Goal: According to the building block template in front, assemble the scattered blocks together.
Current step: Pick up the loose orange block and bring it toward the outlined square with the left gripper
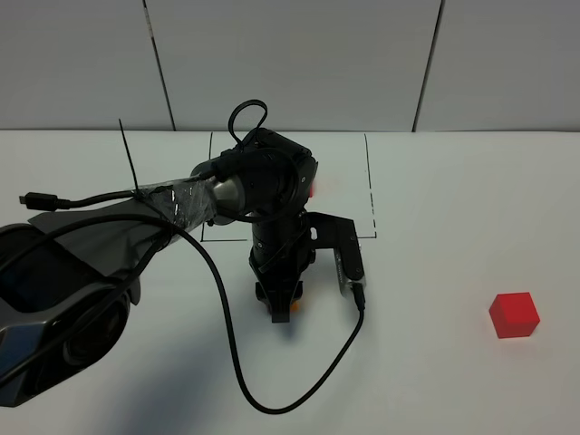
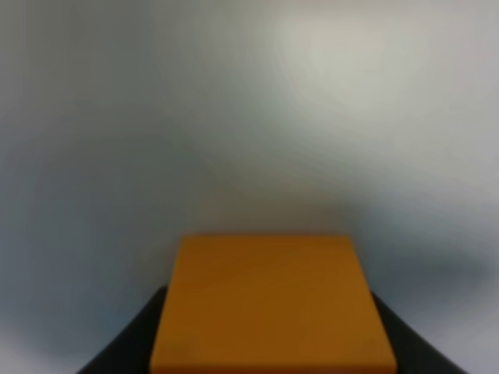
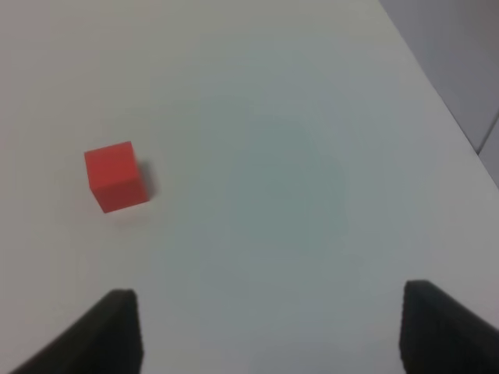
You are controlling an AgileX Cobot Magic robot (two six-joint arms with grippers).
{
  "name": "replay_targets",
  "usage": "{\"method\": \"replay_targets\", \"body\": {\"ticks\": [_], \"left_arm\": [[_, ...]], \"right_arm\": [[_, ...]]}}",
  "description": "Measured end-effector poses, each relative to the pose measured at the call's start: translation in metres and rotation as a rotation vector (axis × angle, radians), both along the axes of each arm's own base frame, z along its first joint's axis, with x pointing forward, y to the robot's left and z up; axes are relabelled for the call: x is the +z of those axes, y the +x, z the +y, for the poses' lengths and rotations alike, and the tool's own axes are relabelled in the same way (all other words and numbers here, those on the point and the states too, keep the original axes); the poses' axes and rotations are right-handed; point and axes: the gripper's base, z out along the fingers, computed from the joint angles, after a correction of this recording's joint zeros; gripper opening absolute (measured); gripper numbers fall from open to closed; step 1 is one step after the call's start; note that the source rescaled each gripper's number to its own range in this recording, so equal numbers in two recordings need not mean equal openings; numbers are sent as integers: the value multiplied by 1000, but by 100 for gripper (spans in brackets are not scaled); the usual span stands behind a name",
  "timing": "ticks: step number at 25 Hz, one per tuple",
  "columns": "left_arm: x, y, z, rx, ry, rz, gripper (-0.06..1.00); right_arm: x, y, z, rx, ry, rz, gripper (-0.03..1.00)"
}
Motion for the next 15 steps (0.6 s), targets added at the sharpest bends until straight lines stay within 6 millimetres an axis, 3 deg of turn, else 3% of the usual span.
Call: {"method": "replay_targets", "body": {"ticks": [15], "left_arm": [[0,2,-2,-23,-16,-20,0]], "right_arm": [[0,0,0,0,0,0,42]]}}
